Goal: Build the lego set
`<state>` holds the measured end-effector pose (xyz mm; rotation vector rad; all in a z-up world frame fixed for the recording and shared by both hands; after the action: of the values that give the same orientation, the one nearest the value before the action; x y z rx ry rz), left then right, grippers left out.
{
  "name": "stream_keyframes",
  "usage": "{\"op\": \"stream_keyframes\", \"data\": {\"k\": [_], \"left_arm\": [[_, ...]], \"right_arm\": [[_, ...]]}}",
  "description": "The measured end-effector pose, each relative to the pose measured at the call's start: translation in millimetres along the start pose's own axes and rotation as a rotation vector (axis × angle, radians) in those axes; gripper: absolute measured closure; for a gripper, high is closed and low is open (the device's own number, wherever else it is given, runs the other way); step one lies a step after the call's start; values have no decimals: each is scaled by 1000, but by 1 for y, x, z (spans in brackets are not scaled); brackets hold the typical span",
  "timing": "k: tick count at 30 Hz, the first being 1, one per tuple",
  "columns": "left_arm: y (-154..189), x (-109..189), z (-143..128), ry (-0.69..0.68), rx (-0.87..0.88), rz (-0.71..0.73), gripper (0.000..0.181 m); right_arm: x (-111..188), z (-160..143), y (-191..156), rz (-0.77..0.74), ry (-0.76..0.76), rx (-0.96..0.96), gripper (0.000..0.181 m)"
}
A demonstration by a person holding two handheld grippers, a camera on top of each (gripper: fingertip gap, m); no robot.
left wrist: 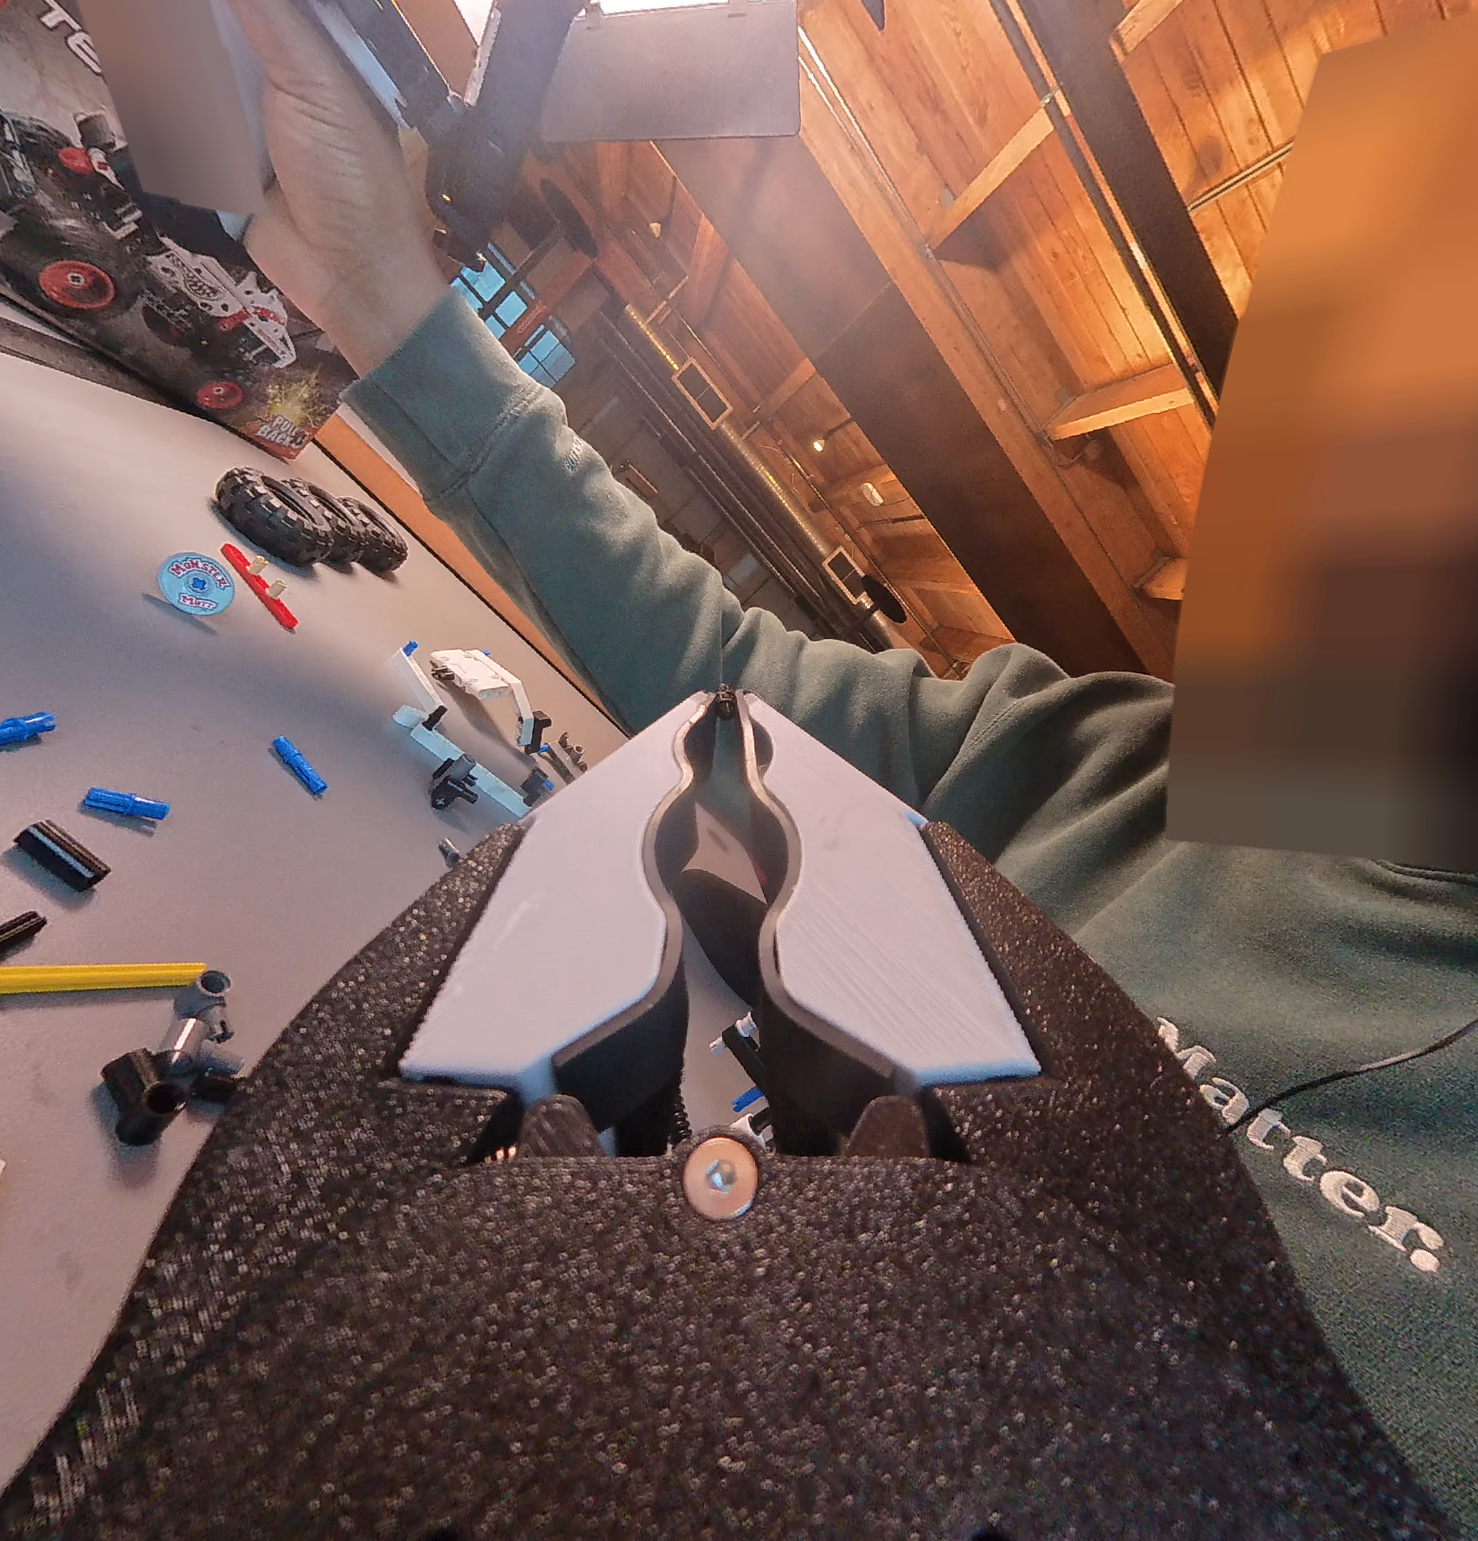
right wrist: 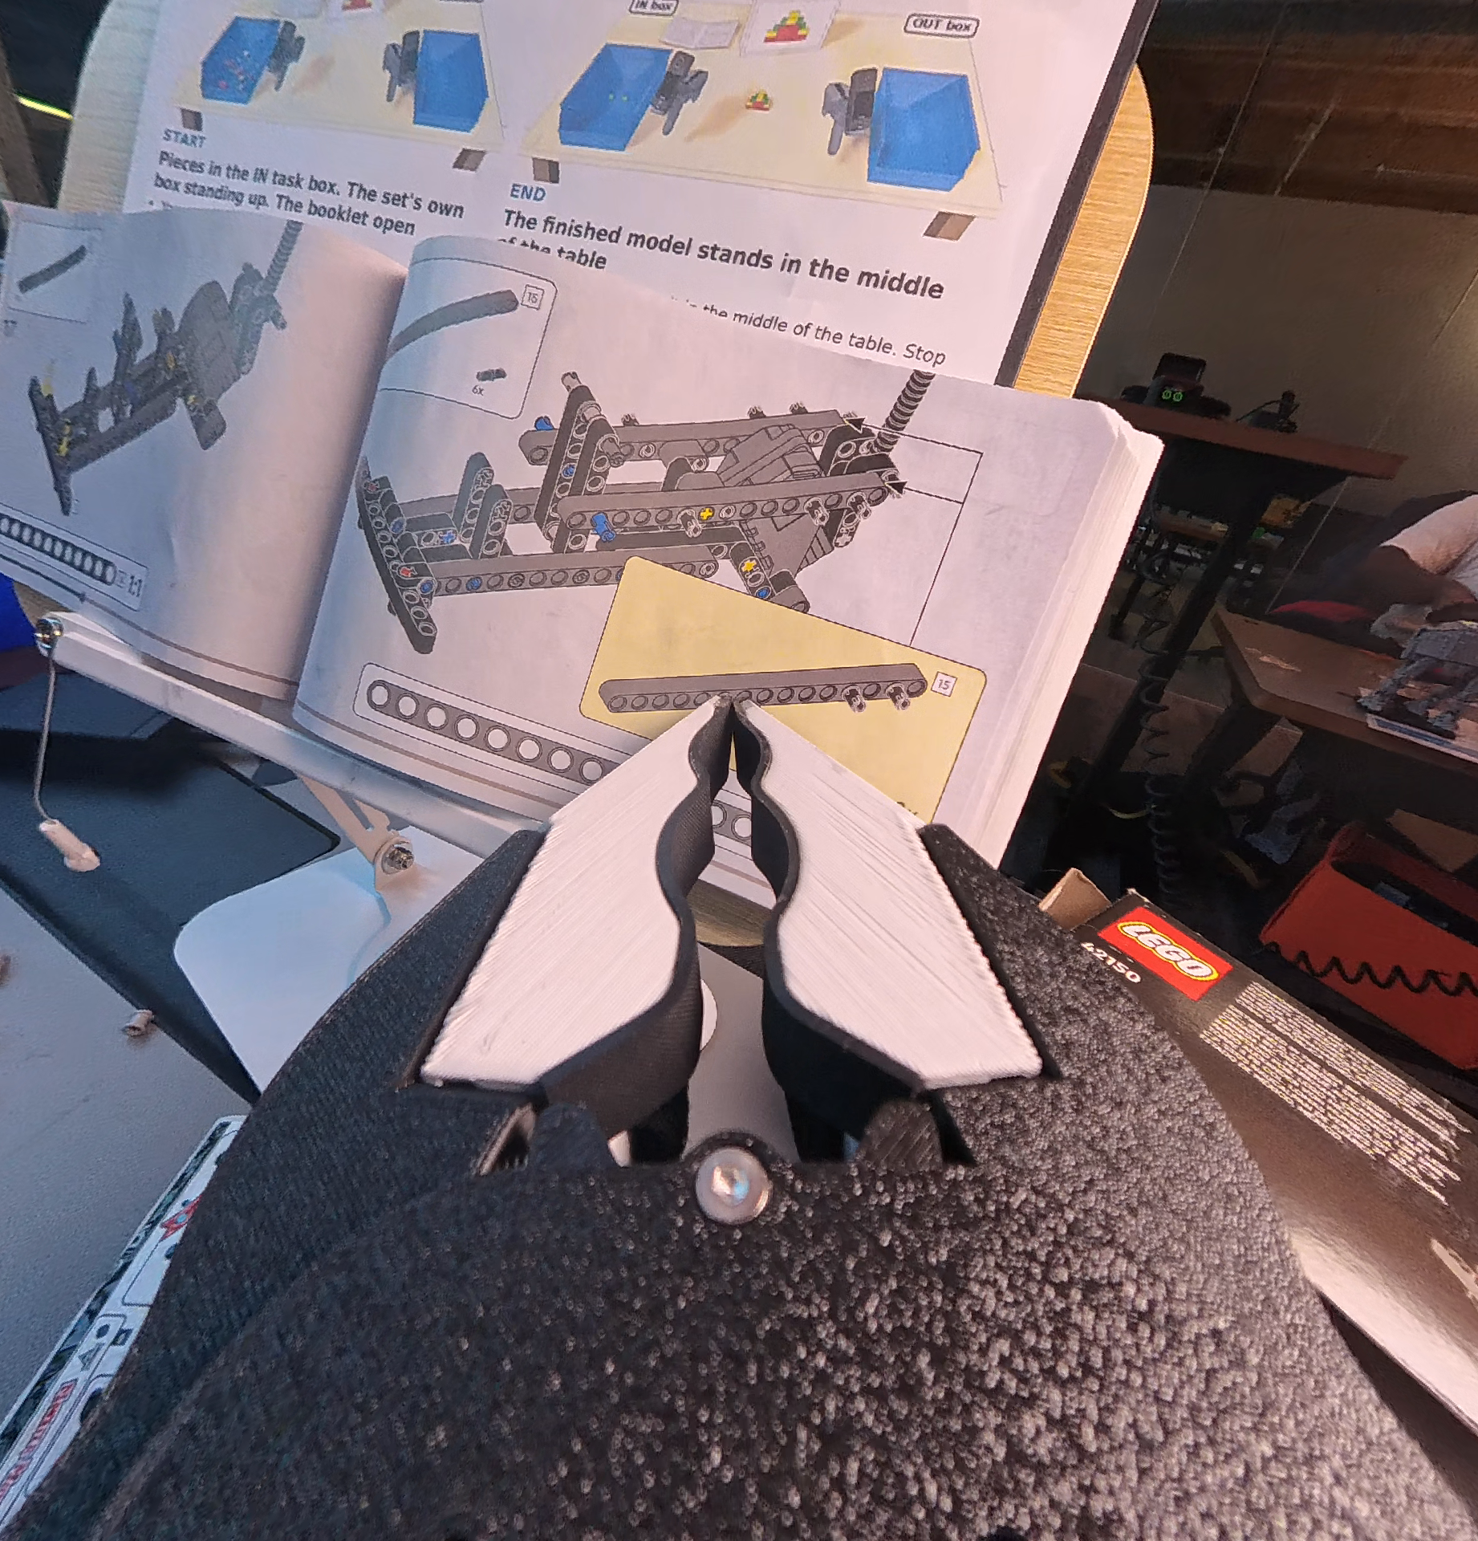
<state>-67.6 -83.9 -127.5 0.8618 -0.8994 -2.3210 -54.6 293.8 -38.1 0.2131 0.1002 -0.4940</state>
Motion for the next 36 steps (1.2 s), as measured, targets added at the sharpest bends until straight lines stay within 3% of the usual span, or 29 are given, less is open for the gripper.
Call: {"op": "stream_keyframes", "data": {"k": [7, 10, 12, 15, 18, 23, 36], "left_arm": [[0, 0, 1, 15, -2, 4, 177], [0, 2, 3, 33, 6, 2, 178], [3, 1, 4, 39, 14, -14, 177], [8, 1, 7, 74, 69, -82, 178], [13, -1, 7, 96, 126, -153, 178], [23, -9, -1, 85, 170, -220, 177], [33, -14, -6, 52, 156, -220, 177]], "right_arm": [[2, -1, -4, 13, -1, -5, 181], [24, 15, -28, 144, 55, -63, 181], [57, 28, -73, 401, 88, -101, 181], [136, 40, -151, 839, 79, -133, 173], [201, 42, -206, 1026, 50, -47, 158], [239, 50, -243, 1014, 92, 156, 160], [246, 59, -249, 1026, 47, 257, 177]]}}
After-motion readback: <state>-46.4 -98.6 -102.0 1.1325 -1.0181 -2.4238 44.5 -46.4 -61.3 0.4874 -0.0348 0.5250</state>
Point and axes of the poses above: each gripper's, where its closed fingertips meet, x back along the fingers, z out of its top, y = z × x across the jaws, the point moved 6 cm from there along x, back along the fingers, and after that the axes turned 7 degrees about y, right-handed, at the moved point
